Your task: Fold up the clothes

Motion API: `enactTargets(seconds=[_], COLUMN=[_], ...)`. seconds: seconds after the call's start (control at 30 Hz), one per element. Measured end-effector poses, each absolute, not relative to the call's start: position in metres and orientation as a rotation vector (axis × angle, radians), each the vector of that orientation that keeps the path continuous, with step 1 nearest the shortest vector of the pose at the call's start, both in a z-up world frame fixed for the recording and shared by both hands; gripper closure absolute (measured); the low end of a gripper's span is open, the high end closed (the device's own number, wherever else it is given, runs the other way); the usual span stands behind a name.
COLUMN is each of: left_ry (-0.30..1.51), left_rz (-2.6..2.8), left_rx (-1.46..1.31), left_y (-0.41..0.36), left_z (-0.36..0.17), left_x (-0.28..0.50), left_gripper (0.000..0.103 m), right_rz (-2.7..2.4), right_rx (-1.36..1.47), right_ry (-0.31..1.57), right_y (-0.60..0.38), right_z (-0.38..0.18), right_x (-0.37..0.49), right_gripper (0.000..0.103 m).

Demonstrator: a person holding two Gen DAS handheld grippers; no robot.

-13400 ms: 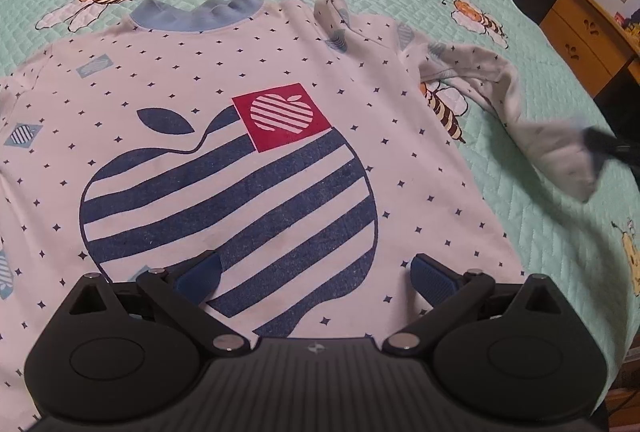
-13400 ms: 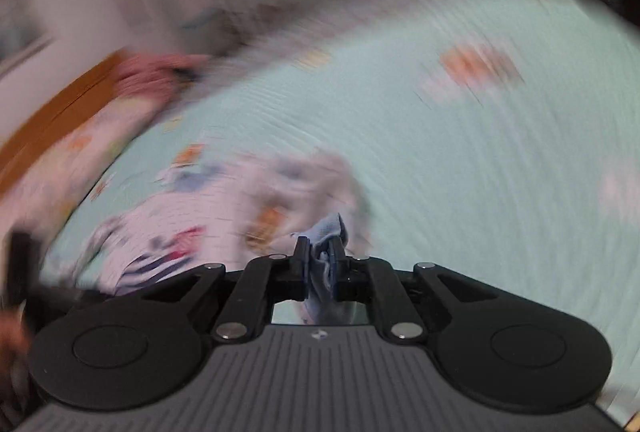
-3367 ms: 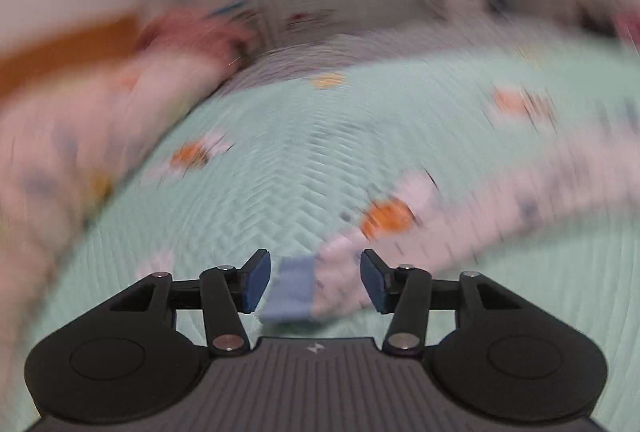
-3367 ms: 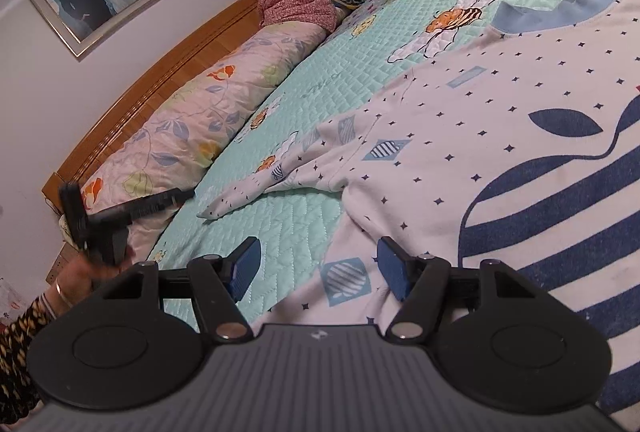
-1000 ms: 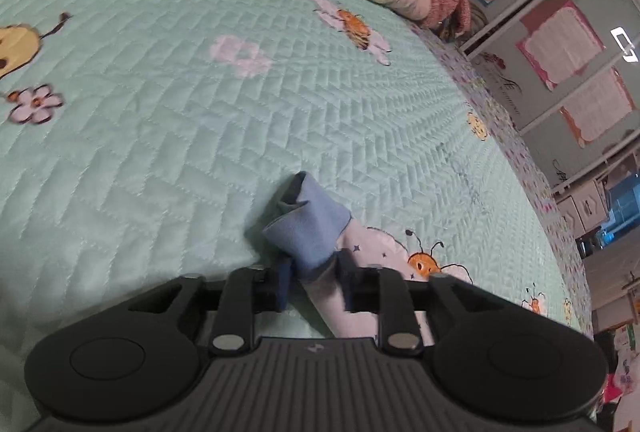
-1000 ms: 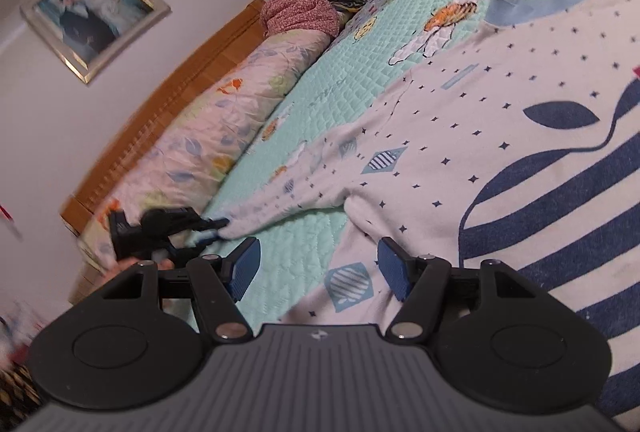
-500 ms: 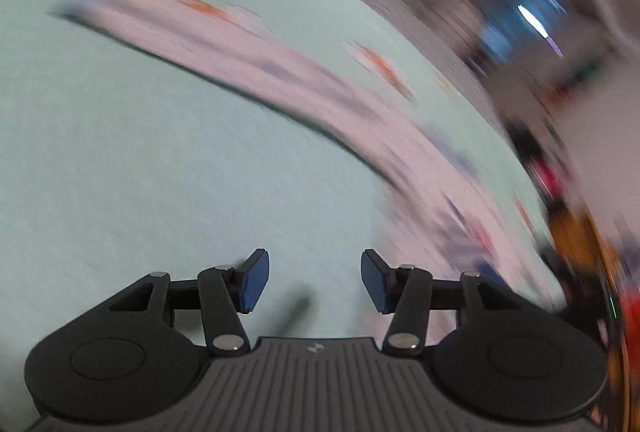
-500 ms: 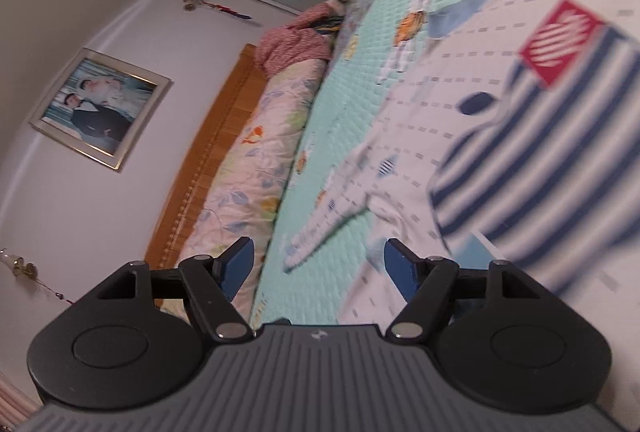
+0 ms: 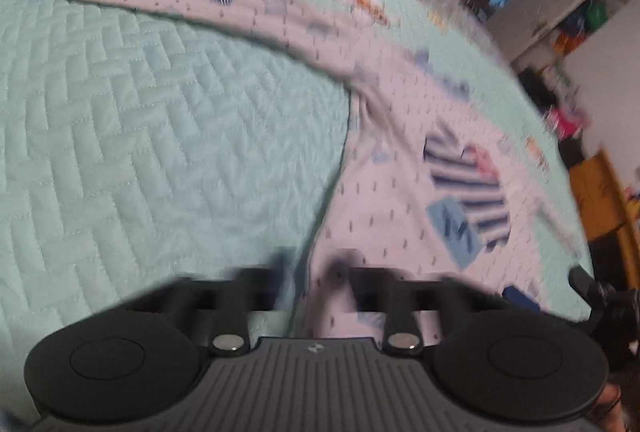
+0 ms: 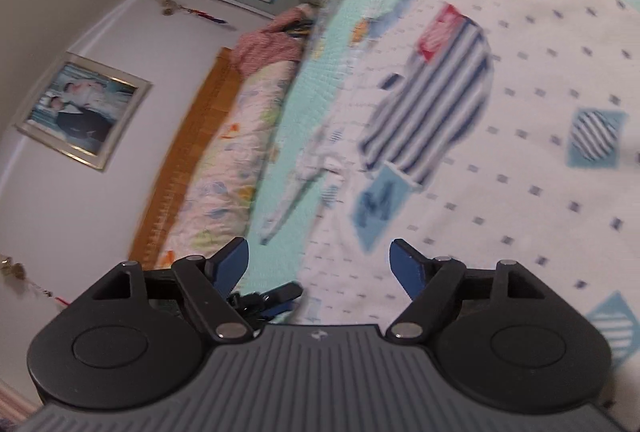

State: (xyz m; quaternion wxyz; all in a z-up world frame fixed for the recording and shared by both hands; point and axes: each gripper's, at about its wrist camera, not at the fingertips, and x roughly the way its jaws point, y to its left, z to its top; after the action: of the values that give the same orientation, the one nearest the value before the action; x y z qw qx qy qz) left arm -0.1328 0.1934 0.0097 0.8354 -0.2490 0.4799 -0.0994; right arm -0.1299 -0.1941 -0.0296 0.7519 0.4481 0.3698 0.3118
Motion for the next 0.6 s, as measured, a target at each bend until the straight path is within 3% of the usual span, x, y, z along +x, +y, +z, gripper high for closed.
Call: enactTargets(seconds=[0.37,0.6], left_ry=[1.011,1.013], left_rz=[-0.169,-0.205], left_rx=[-0.512,-0.556], left_y=[0.196,0.206], left_z=[0.013,0.006], left_x=[-0.164,-0.159], left_gripper=[0.101,0.100], right_rz=[0.686,0.698], right_rx=[0.723,0.715], right_ry=[0.856,0.797], right_y=[-0.183,-0.168], right_z=[-0.012,0.010], right_x=[-0.122,-0.062], right_gripper=[0.025,0.025])
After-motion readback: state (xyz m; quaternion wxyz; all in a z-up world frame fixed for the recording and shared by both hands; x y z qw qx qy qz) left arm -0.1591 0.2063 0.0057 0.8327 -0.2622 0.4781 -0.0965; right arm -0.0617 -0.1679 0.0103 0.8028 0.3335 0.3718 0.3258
